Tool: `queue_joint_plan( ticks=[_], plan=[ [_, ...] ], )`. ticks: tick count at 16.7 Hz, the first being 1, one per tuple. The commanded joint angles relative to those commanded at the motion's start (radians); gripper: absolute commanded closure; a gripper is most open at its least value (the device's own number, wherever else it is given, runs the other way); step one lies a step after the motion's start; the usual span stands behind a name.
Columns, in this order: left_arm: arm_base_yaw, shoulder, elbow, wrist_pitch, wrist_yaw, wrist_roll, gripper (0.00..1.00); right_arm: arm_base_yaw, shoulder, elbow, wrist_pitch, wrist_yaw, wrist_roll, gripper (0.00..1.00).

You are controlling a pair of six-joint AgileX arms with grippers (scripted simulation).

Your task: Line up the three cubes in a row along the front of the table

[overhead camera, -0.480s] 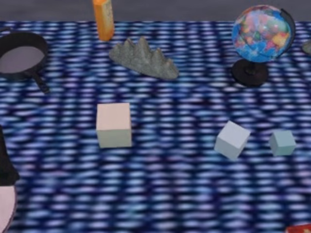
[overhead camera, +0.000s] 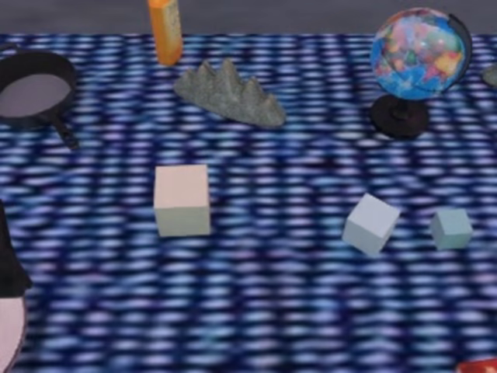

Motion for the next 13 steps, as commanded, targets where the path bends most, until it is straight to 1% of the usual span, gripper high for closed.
queue_joint_plan(
  ticks=[3,9,13],
  plan=[
    [0.000,0.000,0.000,0.000,0.000,0.000,0.00,0.027,0.253,0.185,-0.137,0.001,0.017,0.00],
    [0.000,0.000,0.000,0.000,0.000,0.000,0.00,0.090,0.901,0.600,-0.465,0.005,0.052,0.00],
    [0.000,0.000,0.000,0.000,0.000,0.000,0.00,0.131,1.261,0.858,-0.667,0.006,0.075,0.00]
  ],
)
